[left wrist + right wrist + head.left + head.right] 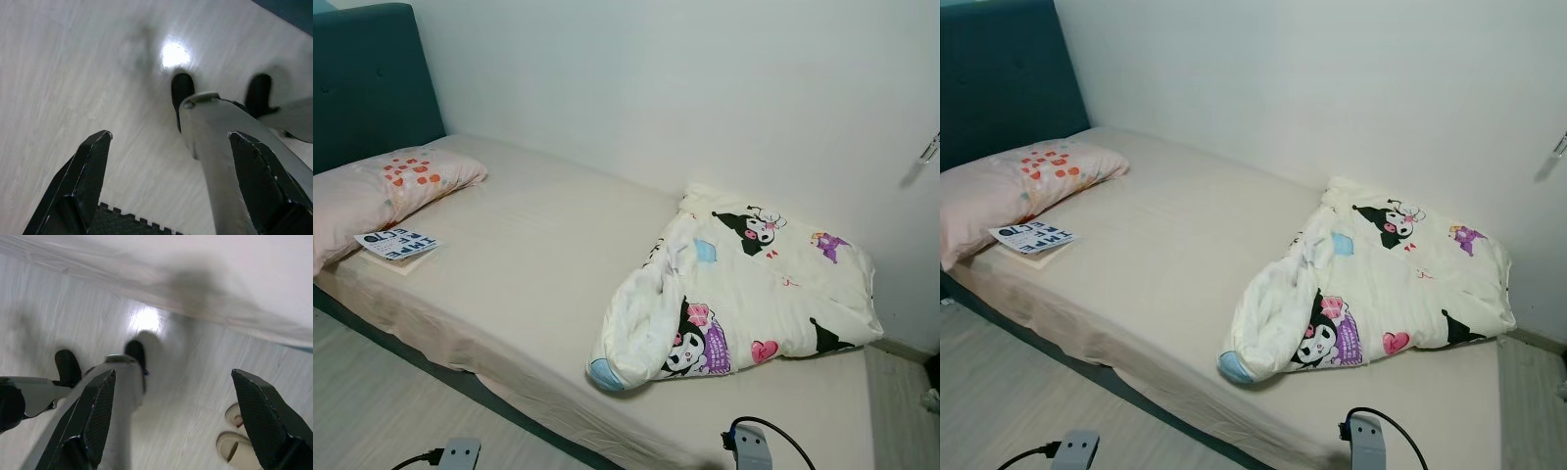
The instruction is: Clean up the room
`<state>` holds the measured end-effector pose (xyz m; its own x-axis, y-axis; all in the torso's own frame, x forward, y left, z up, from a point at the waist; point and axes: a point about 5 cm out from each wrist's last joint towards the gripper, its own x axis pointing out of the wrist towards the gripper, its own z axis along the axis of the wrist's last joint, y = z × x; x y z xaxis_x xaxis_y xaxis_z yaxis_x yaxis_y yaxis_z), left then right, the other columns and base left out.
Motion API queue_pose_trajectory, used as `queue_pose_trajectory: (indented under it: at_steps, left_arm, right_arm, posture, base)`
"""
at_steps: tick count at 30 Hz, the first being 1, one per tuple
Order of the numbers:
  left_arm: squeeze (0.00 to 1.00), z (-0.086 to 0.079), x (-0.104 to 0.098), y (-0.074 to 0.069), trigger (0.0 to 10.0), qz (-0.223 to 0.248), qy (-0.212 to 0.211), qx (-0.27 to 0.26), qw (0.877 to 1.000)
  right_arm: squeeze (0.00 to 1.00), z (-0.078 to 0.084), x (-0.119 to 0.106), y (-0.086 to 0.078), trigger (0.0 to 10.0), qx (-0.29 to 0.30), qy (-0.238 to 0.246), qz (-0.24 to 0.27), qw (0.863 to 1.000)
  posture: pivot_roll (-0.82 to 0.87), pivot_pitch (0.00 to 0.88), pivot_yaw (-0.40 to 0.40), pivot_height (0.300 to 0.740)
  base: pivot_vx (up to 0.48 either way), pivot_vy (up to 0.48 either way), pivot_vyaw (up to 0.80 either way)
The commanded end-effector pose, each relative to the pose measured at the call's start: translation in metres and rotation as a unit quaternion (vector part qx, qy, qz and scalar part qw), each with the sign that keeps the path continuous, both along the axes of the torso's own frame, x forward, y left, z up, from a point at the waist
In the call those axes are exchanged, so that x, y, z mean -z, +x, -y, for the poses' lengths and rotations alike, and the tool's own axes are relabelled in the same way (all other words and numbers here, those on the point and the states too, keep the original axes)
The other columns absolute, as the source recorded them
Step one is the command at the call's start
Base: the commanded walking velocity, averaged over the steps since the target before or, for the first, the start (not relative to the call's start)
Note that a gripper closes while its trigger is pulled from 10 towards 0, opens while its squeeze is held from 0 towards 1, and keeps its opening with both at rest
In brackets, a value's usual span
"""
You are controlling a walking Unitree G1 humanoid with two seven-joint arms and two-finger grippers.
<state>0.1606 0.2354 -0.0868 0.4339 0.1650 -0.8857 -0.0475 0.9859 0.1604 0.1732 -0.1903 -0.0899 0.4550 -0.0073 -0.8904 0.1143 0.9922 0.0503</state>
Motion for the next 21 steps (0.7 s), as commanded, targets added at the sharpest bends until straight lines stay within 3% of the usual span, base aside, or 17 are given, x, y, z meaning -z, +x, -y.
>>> queue_pose_trajectory:
  at_steps: [1,17,21]
  left_arm:
    - [0.00,0.002,0.002,-0.003,10.0,-0.004,0.000,-0.008,1.000]
    - [0.00,0.000,0.000,0.000,10.0,0.006,0.003,0.002,1.000]
    - [0.00,0.000,0.000,0.000,10.0,0.006,0.004,0.004,1.000]
  right_arm:
    - [0.00,0.003,0.000,-0.001,10.0,0.000,-0.004,-0.003,1.000]
    - [0.00,-0.003,-0.003,0.006,10.0,0.024,0.036,0.022,0.999]
    - [0.00,-0.001,-0.005,0.009,10.0,0.033,0.043,0.034,0.998]
  posture:
    - [-0.04,0.000,-0.080,0.721]
    - [-0.04,0.000,-0.075,0.721]
    - [-0.04,0.000,-0.074,0.721]
  base:
    - [0.000,0.000,0.00]
    - [0.000,0.000,0.00]
    - [0.243,0.000,0.00]
